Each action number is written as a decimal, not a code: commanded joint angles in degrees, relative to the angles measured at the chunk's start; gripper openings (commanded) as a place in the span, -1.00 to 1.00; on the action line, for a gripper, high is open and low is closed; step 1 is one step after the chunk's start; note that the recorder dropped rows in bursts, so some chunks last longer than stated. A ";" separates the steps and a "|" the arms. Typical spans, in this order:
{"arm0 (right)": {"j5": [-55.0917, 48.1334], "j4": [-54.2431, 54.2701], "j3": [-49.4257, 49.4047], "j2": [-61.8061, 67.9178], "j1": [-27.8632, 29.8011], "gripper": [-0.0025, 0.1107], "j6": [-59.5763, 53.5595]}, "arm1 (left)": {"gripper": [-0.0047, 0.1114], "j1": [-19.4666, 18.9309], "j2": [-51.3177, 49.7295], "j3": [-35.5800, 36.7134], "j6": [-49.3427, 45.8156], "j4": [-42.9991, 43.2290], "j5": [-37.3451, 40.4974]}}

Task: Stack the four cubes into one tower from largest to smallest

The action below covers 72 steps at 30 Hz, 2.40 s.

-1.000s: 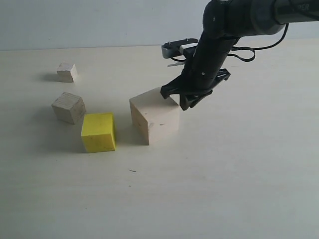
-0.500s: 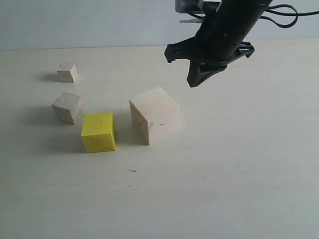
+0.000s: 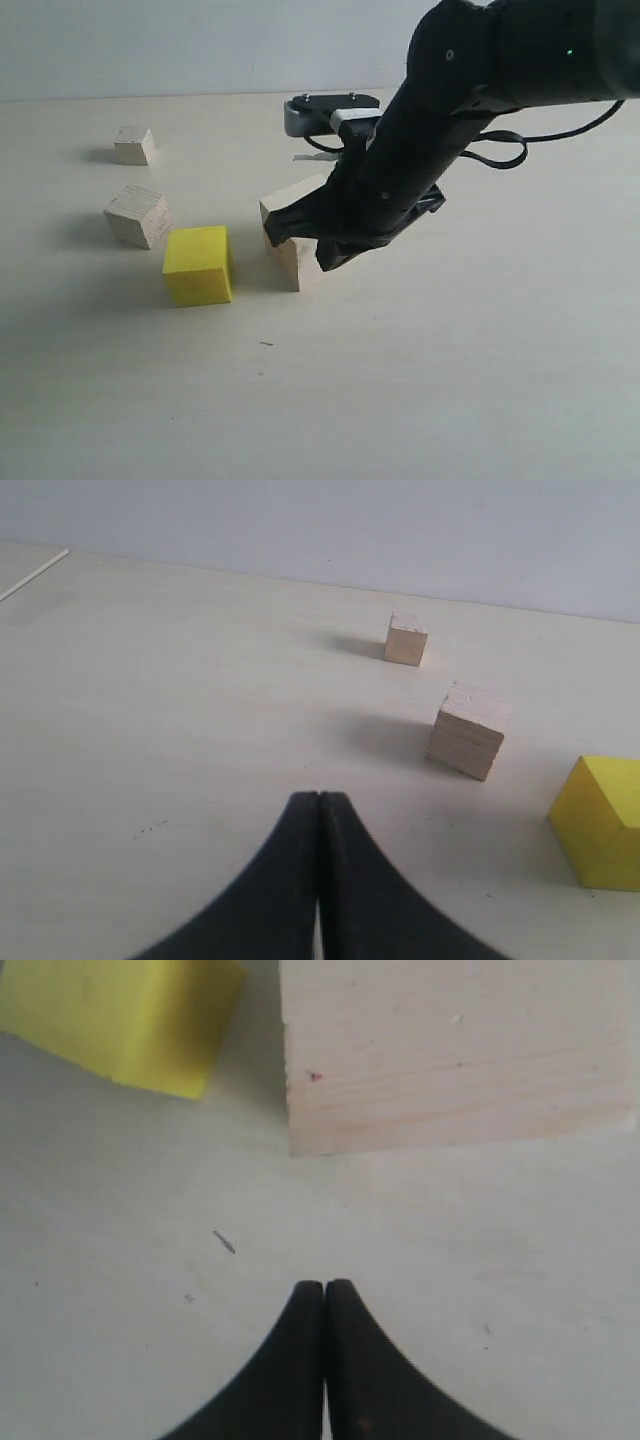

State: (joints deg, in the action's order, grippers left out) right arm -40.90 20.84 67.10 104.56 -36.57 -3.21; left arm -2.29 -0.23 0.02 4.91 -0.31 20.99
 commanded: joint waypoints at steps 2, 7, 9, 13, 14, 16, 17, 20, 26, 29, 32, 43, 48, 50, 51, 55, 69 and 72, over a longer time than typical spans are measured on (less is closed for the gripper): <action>3.28 -0.05 -0.11 3.80 -0.13 -0.96 0.22 | -0.92 0.20 0.23 -0.02 -0.30 -0.52 -0.66; 7.46 1.47 0.14 5.42 -0.13 -0.96 -0.53 | -0.92 0.20 0.23 -0.02 -0.30 -0.52 -0.66; 9.33 3.16 0.14 5.42 -0.13 -0.96 -2.66 | -0.92 0.20 0.23 -0.02 -0.30 -0.52 -0.66; 11.01 4.70 0.14 5.42 -0.13 -0.96 -3.16 | -0.92 0.20 0.23 -0.02 -0.30 -0.52 -0.66; 11.29 4.70 0.14 5.42 -0.13 -0.96 -3.31 | -0.92 0.20 0.23 -0.02 -0.30 -0.52 -0.66; 11.93 4.70 0.14 5.42 -0.13 -0.96 -3.30 | -0.92 0.20 0.23 -0.02 -0.30 -0.52 -0.66; 12.35 4.70 0.14 5.42 -0.13 -0.96 -3.30 | -0.92 0.20 0.23 -0.02 -0.30 -0.52 -0.66; 13.36 4.70 0.14 5.42 -0.13 -0.96 -3.30 | -0.92 0.20 0.23 -0.02 -0.30 -0.52 -0.66; 13.80 10.44 0.14 5.42 -0.13 -0.96 -9.94 | -0.92 0.20 0.23 -0.02 -0.30 -0.52 -0.66; 15.06 12.20 0.14 5.42 -0.13 -0.96 -10.95 | -0.92 0.20 0.23 -0.02 -0.30 -0.52 -0.66; 15.33 12.20 0.14 5.42 -0.13 -0.96 -10.95 | -0.92 0.21 0.23 -0.02 -0.20 -0.52 -0.66; 15.18 17.60 0.14 5.42 -0.13 -0.96 -16.37 | -0.92 0.21 0.23 -0.02 -0.20 -0.52 -0.66; 13.02 18.08 0.14 5.42 -0.13 -0.96 -16.96 | -0.92 0.21 0.23 -0.02 -0.20 -0.52 -0.66; 10.29 17.50 0.14 4.31 -0.13 -0.96 -18.06 | -0.92 0.21 0.23 -0.02 -0.20 -0.52 -0.66; 9.53 17.50 0.14 3.56 -0.13 -0.96 -18.87 | -0.92 0.21 0.23 -0.02 -0.20 -0.52 -0.66; 10.72 16.42 -2.75 -4.45 -0.13 -0.96 -20.11 | -0.92 0.21 0.23 -0.02 -0.20 -0.52 -0.66; 17.95 16.62 -20.65 -36.29 -0.13 -0.96 -20.11 | -0.92 0.21 0.23 -0.02 -0.20 -0.52 -0.66; 16.59 16.48 -21.17 -39.98 -0.13 -0.96 -20.11 | -0.92 0.21 0.23 -0.02 -0.20 -0.52 -0.66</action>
State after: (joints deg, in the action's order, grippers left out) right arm -22.90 37.67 46.46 67.67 -36.57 -22.83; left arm -2.29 -0.23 0.02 4.91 -0.41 20.99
